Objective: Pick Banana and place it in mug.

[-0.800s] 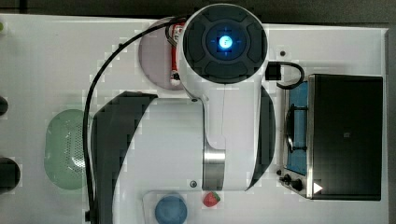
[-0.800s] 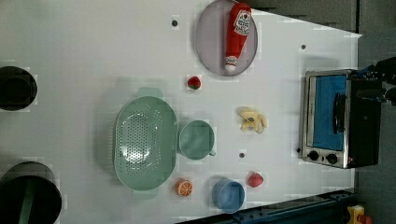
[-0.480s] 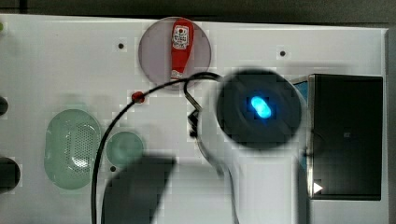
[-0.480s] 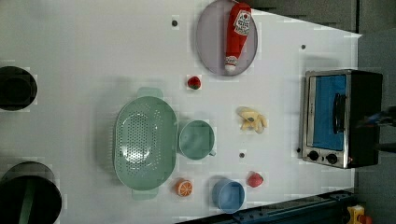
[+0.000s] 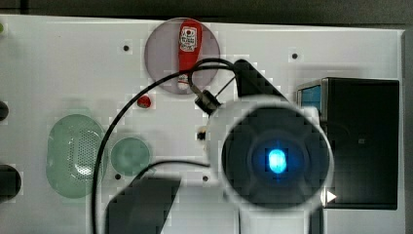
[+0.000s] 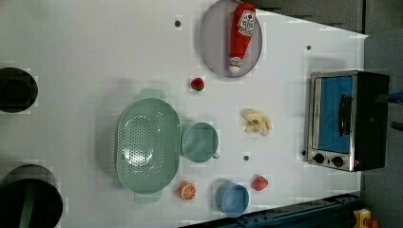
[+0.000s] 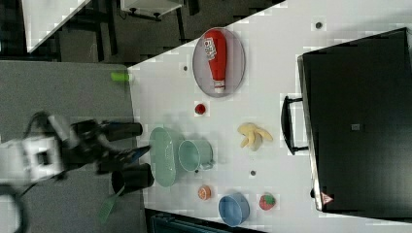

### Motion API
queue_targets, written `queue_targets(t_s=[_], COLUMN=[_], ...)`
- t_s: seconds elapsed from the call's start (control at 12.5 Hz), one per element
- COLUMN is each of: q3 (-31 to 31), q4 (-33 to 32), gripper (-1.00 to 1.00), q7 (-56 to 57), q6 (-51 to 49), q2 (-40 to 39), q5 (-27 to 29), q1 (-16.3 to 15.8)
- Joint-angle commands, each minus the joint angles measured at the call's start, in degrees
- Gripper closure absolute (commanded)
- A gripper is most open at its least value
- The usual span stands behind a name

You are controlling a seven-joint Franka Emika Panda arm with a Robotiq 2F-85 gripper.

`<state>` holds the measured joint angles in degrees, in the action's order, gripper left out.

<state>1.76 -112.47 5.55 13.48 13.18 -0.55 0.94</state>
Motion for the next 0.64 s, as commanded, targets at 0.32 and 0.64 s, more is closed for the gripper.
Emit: queue_targets(t_s=[0.32,0.64], q3=[-0.31,-0.35], q4=[-13.61,-19.47], gripper=[-1.0,-1.0], q7=[24.75,39.28], q6=[9.22,20.46], q2=[-10.34,-16.13], q5=[0.06,0.06], q1=[0.26,0.37])
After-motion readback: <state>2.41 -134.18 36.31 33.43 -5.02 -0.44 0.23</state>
